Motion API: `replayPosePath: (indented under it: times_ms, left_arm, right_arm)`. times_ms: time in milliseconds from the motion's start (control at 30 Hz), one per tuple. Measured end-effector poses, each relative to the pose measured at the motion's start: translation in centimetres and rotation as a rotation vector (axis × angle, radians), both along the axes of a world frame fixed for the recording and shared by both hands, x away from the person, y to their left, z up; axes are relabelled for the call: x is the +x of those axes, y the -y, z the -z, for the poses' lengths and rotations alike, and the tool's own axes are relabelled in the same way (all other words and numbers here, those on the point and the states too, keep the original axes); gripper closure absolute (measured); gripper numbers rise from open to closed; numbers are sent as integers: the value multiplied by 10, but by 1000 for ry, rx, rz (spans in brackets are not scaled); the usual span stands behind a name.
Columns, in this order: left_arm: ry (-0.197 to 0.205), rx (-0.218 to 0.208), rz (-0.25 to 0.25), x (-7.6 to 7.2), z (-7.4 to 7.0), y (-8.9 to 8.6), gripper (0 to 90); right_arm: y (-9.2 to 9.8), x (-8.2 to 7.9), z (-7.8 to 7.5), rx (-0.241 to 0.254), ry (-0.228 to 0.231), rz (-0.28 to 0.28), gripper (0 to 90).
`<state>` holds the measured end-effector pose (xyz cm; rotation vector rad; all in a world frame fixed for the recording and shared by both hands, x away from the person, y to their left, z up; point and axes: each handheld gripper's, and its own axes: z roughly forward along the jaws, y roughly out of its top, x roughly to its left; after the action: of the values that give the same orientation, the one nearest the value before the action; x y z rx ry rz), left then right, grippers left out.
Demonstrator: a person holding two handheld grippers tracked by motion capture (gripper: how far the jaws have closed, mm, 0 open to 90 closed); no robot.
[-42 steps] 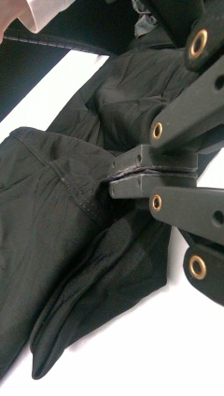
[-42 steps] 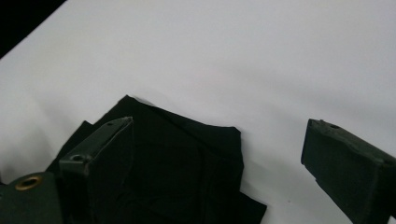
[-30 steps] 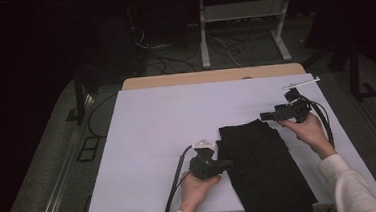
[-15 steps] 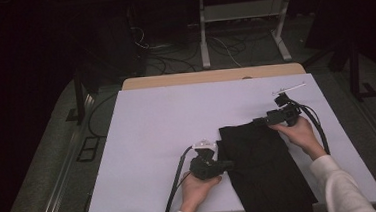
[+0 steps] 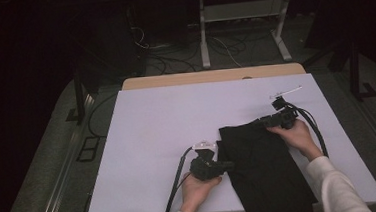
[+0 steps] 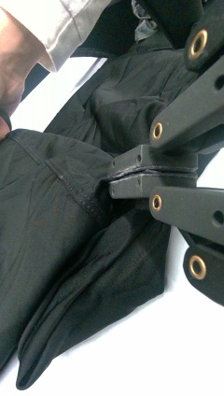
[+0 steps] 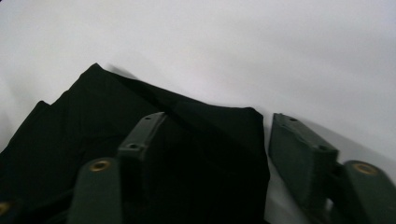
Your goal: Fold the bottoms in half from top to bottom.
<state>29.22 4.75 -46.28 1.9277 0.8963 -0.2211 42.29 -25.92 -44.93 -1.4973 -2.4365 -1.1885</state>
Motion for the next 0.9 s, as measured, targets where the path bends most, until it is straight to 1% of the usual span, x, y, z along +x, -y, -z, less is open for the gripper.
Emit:
replayPosePath:
  times_ms: [33, 100, 233, 300, 367, 433, 600, 667, 767, 867, 900]
  left_arm:
    - [0, 0, 0, 0, 0, 0, 875]
    - [1, 2, 0, 0, 0, 0, 875]
    - [-1, 0, 1, 0, 0, 0, 875]
    - [-2, 1, 2, 0, 1, 1, 875]
    - [-2, 0, 3, 0, 1, 1, 875]
    - [-4, 0, 2, -1, 1, 2, 875]
    - [-3, -2, 4, -1, 2, 2, 875]
    - [-1, -1, 5, -2, 2, 2, 875]
    - [-2, -1, 7, -2, 2, 2, 875]
    - [-4, -1, 9, -2, 3, 4, 875]
    - [-3, 0, 12, -2, 4, 4, 875]
  right_arm:
    - [0, 0, 1, 3, 0, -2, 476]
    - [0, 1, 1, 0, 2, 0, 557]
    - [0, 1, 3, 18, -10, -6, 693]
    - [0, 1, 3, 22, -14, -4, 746]
    - [0, 1, 3, 12, -16, -7, 798]
    - [0, 0, 2, 15, -15, -12, 835]
    - [1, -3, -3, 36, -14, -14, 851]
    - [2, -5, -8, 55, -9, -9, 853]
    - [5, -9, -17, 118, 6, 0, 856]
    - [8, -16, -29, 184, 11, 0, 858]
    - [9, -19, -33, 193, 16, -2, 858]
